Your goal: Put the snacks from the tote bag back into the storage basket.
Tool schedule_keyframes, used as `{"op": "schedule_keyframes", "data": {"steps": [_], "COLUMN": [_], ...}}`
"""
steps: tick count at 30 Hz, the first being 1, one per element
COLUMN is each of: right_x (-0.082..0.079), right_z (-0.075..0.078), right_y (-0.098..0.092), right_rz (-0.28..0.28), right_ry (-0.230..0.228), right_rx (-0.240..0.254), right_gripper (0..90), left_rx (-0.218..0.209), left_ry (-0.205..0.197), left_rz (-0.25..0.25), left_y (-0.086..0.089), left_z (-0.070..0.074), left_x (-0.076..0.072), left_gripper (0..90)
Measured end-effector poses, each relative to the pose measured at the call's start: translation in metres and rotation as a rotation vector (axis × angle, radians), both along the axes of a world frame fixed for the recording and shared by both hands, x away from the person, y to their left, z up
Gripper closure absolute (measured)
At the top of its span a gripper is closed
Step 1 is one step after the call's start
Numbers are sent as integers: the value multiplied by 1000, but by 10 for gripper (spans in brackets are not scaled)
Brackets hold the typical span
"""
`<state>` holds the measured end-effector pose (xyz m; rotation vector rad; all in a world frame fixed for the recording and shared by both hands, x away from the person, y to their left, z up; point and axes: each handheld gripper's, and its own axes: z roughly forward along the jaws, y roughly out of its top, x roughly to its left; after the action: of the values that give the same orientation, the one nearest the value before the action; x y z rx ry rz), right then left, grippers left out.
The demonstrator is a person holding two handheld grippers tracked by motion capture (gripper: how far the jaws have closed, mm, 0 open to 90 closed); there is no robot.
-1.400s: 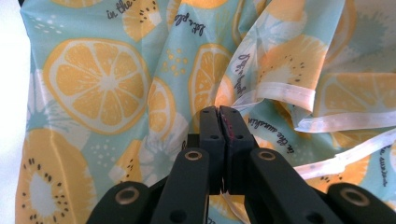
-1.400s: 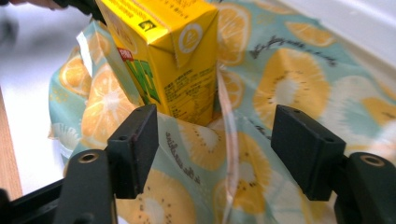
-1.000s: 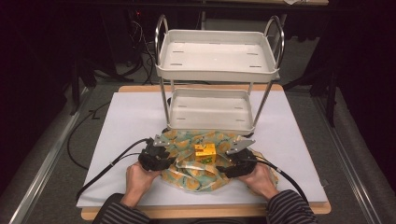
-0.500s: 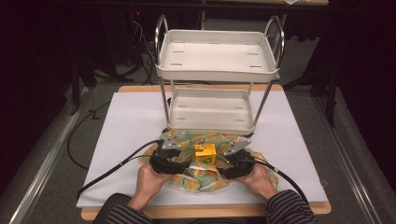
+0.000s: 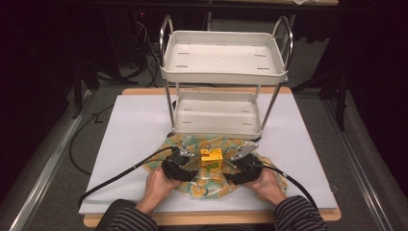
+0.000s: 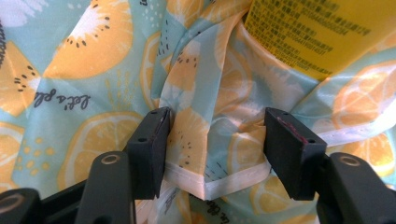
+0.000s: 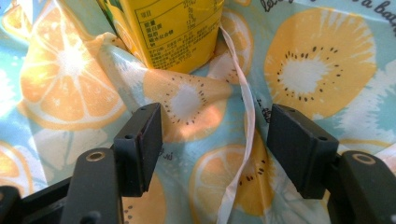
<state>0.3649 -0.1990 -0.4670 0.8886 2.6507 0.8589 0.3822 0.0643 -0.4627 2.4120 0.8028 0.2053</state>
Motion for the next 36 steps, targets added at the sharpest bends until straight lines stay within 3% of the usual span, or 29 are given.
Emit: {"op": "schedule_keyframes", "data": {"steps": [4,9,17,22,28,36], "right_x": [0,0,-2,-2,-3,-3], "right_z": [0,0,-1,-2,-2,-3], "right_y": [0,0,-1,-1,-2,-2], "right_rz": [3,2,-6,-6,-15,-16], "right_ry": [-2,0,-7,-15,-15,-14], "right_rx": [2,3,11,19,26,26], "right_gripper": [365,364,362,361,359,359], "left_rx": [-2,-35,-117,-169,-229,-273], "left_ry": [-3,-24,-74,-96,-96,-104], "left_rz": [1,4,38,27,35,29], "left_y": [2,6,13,15,18,24], "left_z": [3,11,27,33,41,53], "left_x": [-2,-4,-6,-9,-11,-15], "left_gripper": [432,409,384,354,326,307]}}
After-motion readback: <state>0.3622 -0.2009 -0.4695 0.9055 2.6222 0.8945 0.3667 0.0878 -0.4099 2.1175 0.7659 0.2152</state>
